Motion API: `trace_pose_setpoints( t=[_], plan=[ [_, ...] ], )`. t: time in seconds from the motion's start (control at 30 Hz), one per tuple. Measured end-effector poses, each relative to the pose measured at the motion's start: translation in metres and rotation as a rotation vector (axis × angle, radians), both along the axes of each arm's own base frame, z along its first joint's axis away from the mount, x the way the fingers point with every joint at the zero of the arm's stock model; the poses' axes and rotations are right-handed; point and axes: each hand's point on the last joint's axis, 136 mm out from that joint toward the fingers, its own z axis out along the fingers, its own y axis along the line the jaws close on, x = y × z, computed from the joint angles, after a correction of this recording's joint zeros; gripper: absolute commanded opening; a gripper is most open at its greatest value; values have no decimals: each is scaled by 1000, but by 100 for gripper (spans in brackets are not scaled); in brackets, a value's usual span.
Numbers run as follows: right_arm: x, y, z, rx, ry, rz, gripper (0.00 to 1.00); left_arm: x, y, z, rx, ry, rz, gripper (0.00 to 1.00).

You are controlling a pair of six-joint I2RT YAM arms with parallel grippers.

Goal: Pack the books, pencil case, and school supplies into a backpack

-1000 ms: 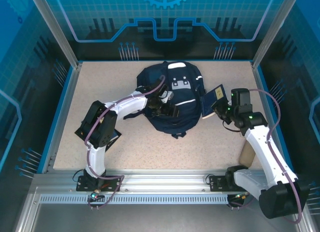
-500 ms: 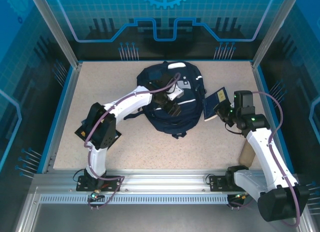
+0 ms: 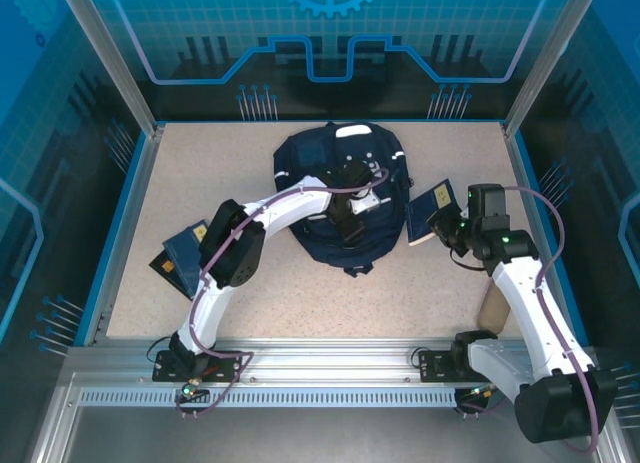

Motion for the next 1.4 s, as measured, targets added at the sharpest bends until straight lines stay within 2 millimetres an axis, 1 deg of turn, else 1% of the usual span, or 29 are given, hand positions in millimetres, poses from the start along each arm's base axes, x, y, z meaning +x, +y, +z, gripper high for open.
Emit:
trace_pose_setpoints(
  t=[0.13, 0.37, 0.5, 0.63, 0.73, 0.87, 0.97, 1.1, 1.27, 1.4],
  plan=[
    [-2, 1, -4, 5, 11, 4, 10, 1, -1, -4, 59, -31, -19, 40],
    [-2, 3, -4, 9, 10, 18, 10, 1, -3, -3, 125, -99, -44, 16],
    [-3, 4, -4, 7, 10, 30, 11, 7, -5, 5, 150, -163, -57, 7],
    [-8, 4, -8, -10, 27, 50, 12, 12, -5, 29, 133, -251, -41, 4],
    [-11, 3, -9, -19, 33, 60, 12, 16, -1, 58, 102, -326, -14, 2],
    [-13, 7, -3, -5, 11, 76, 12, 26, 5, 102, 59, -449, 49, 0],
    [-12, 10, 3, 12, -13, 91, 11, 34, 11, 128, 36, -540, 102, 0],
    [-8, 21, 11, 34, -64, 131, 11, 40, 16, 148, 20, -620, 144, 0],
    [-8, 37, 14, 55, -90, 160, 12, 44, 19, 159, 12, -654, 193, 0],
    [-13, 40, 15, 53, -105, 140, 12, 48, 20, 174, -3, -684, 231, 0]
  ],
)
